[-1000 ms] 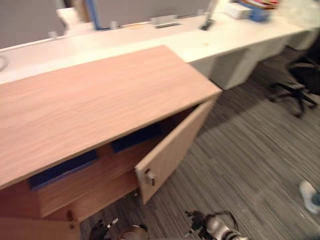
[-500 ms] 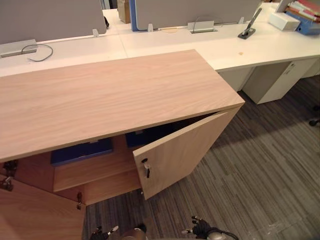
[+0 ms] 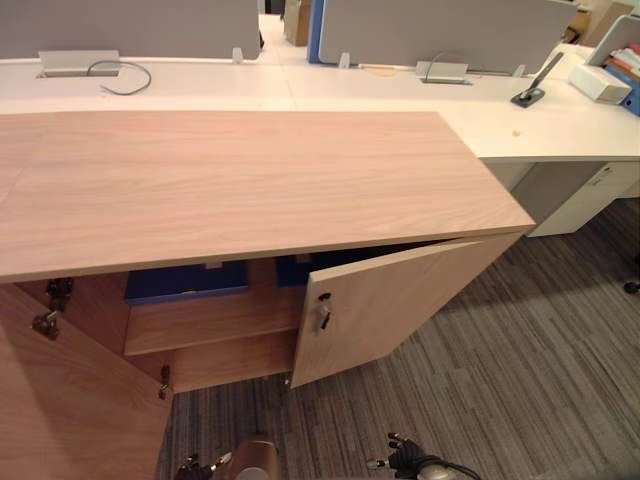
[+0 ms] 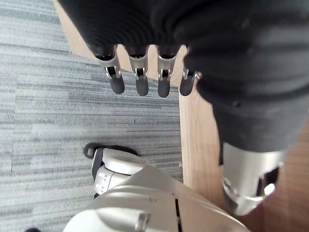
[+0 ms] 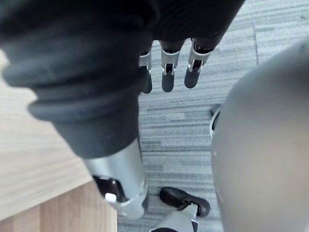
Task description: Walk over to the cabinet, pick up the folder, carry it to the office cabinet, place the folder inside the office cabinet, then close the office cabinet door
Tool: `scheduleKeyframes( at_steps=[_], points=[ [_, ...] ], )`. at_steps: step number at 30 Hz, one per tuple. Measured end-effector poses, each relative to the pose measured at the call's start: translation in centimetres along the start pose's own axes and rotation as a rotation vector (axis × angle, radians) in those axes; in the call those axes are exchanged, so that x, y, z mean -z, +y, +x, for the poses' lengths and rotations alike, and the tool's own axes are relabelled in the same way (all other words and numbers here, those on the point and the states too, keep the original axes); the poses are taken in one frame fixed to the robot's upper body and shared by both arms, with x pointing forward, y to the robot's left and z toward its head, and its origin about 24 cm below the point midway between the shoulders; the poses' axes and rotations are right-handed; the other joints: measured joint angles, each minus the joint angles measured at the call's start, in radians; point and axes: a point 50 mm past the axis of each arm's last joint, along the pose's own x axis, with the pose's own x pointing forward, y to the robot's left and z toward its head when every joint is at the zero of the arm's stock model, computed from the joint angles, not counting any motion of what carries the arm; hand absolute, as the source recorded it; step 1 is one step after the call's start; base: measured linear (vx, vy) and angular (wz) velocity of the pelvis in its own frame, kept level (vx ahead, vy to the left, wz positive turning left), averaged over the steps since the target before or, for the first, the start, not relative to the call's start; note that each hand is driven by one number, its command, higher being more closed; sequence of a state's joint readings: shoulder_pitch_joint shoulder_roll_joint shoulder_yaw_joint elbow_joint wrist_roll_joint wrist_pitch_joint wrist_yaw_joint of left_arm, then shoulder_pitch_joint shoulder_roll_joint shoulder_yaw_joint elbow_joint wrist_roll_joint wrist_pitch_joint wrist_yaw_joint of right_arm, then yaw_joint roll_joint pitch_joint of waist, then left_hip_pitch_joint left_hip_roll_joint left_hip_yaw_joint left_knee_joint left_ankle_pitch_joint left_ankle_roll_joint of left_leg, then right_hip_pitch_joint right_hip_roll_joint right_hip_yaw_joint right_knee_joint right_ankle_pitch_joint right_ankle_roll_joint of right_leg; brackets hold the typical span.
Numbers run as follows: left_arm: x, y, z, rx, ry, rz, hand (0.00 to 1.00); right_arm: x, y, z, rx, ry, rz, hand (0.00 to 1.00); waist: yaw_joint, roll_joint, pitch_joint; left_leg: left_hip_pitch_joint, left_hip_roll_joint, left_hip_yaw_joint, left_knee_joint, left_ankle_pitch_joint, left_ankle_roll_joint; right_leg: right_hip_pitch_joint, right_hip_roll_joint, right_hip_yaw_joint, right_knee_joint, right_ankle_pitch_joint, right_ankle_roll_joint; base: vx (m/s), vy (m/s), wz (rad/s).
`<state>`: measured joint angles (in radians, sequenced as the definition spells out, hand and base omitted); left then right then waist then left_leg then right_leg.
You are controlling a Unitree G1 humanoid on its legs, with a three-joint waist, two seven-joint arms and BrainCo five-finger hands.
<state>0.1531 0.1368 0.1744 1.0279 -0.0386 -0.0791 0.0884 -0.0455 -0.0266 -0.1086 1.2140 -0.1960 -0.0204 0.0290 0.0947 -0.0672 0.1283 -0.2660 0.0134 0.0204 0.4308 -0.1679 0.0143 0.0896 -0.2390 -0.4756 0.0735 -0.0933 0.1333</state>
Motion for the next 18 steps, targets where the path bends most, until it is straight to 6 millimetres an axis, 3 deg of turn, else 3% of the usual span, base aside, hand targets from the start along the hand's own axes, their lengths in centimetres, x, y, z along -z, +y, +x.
scheduleKeyframes(
  at_steps=[3, 6, 10, 13, 14, 15, 16, 17, 18],
  points=[
    [-0.7, -0.4, 0.1, 0.039, -0.029, 0.124, 0.00, 0.2, -0.2, 0.0, 0.016, 0.009, 0.052, 0.00, -0.015, -0.001, -0.011, 0.007, -0.073, -0.033, -0.049, 0.028, 0.026, 0.023, -0.026, 0.011, -0.017, 0.032, -0.034, 0.13, 0.124, 0.61],
    [-1.0, -0.7, 0.1, 0.082, -0.048, 0.208, 0.00, 0.0, 0.0, 0.0, 0.020, 0.009, 0.040, 0.00, -0.001, -0.003, -0.036, 0.041, -0.094, -0.063, -0.116, 0.060, 0.019, 0.037, -0.034, -0.047, -0.018, 0.083, -0.018, 0.19, 0.034, 0.27],
    [-1.0, -0.9, 0.1, 0.106, -0.051, 0.242, 0.00, 0.3, 0.0, 0.0, 0.018, 0.018, -0.016, 0.00, -0.014, 0.000, -0.057, 0.093, -0.124, -0.129, -0.221, 0.120, 0.020, 0.068, -0.060, -0.143, 0.005, 0.102, 0.003, 0.13, -0.023, 0.60],
    [-0.9, -1.4, 0.0, 0.127, -0.052, 0.275, 0.00, 0.4, -0.2, 0.0, 0.023, 0.025, -0.030, 0.00, -0.025, 0.023, -0.068, 0.111, -0.147, -0.219, -0.246, 0.146, 0.029, 0.058, -0.097, -0.172, 0.149, 0.101, 0.002, 0.09, 0.049, 0.88],
    [-0.9, -1.8, 0.0, 0.142, -0.055, 0.288, 0.00, 0.5, -0.2, -0.1, 0.025, 0.028, -0.029, 0.00, -0.036, 0.038, -0.074, 0.115, -0.143, -0.266, -0.246, 0.148, 0.032, 0.002, -0.112, -0.102, 0.278, 0.073, -0.025, 0.02, 0.039, 0.78],
    [-1.1, -1.9, 0.0, 0.145, -0.061, 0.293, 0.00, 0.2, -0.1, -0.1, 0.024, 0.015, -0.031, 0.00, -0.038, 0.045, -0.070, 0.118, -0.141, -0.288, -0.246, 0.148, 0.032, -0.021, -0.103, -0.026, 0.305, 0.030, -0.040, 0.03, 0.021, 0.97],
    [-1.3, -1.9, 0.1, 0.145, -0.065, 0.293, 0.00, -0.4, 0.2, 0.0, 0.020, -0.012, -0.027, 0.00, -0.040, 0.046, -0.067, 0.129, -0.140, -0.332, -0.246, 0.148, 0.032, -0.046, -0.058, 0.118, 0.310, -0.046, -0.035, 0.00, -0.064, 0.94],
    [-1.4, -1.9, 0.1, 0.145, -0.068, 0.293, 0.00, -0.6, 0.7, 0.0, 0.010, -0.020, -0.023, 0.00, -0.042, 0.047, -0.066, 0.146, -0.139, -0.371, -0.250, 0.147, 0.030, -0.065, -0.017, 0.240, 0.302, -0.085, -0.018, -0.02, -0.093, 0.94],
    [-1.4, -2.0, 0.1, 0.145, -0.071, 0.292, 0.00, -0.7, 0.8, 0.0, 0.006, -0.024, -0.026, 0.00, -0.043, 0.047, -0.066, 0.152, -0.139, -0.388, -0.250, 0.145, 0.024, -0.072, 0.000, 0.282, 0.296, -0.092, -0.009, -0.06, -0.153, 0.99]
  ],
)
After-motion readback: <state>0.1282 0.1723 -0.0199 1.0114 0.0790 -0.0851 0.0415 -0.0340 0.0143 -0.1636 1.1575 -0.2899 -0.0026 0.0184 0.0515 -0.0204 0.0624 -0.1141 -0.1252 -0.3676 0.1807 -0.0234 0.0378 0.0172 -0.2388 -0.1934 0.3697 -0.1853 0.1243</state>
